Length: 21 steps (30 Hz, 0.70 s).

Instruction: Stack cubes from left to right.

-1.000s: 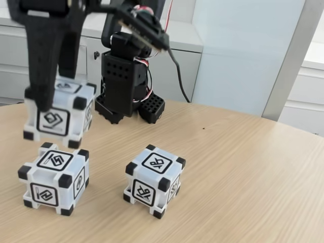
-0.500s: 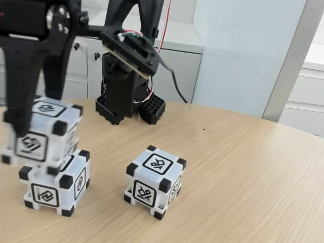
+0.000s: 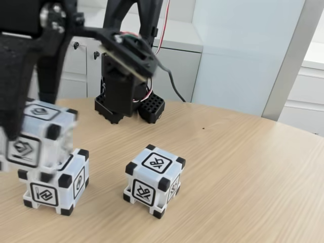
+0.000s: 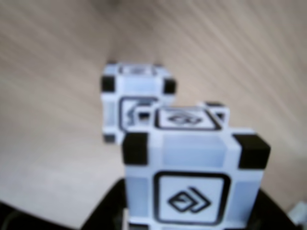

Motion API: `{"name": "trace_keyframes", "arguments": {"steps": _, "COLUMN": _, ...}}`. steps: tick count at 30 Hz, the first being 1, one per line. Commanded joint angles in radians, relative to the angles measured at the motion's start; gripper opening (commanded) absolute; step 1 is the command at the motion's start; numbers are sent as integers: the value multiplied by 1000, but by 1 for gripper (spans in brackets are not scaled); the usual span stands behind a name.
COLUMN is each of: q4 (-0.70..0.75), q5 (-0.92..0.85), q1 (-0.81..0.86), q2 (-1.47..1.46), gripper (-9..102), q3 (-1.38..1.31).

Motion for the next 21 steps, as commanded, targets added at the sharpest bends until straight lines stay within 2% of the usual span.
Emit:
{"name": "trace_keyframes", "arguments": {"steps": 1, "q4": 3, "q5": 17, "q1": -15, "q2": 71, "gripper": 0, "q3": -3}}
{"name": "trace_keyframes", "arguments": {"steps": 21, "q4": 3, "q5": 38, "q1": -17, "q2": 67, "gripper": 0, "q3": 115}}
